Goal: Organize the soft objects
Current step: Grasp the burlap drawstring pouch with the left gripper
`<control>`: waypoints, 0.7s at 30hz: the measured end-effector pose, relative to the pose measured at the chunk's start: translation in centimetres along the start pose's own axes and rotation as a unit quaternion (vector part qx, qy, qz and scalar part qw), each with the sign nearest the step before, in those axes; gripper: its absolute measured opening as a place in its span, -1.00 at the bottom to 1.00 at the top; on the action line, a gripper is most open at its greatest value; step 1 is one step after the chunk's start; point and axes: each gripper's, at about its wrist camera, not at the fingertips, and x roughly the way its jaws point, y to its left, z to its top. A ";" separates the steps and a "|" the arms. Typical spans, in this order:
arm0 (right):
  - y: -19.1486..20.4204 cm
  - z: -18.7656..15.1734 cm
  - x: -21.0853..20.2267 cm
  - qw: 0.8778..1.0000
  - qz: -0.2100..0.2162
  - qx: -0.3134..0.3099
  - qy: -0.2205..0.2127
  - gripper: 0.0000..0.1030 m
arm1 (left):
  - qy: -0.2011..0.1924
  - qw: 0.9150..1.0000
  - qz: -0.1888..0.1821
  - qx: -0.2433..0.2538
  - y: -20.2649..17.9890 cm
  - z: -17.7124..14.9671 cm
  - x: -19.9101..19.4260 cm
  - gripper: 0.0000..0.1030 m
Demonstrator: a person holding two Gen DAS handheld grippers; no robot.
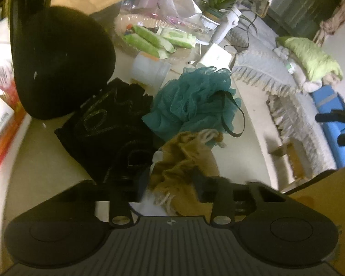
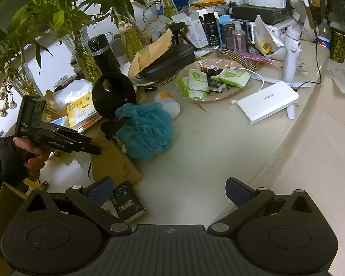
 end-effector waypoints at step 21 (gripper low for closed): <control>1.9 0.8 -0.1 1.000 0.004 -0.030 0.004 1.00 | -0.142 0.979 0.144 0.019 -8.0 -0.7 -9.4 -0.86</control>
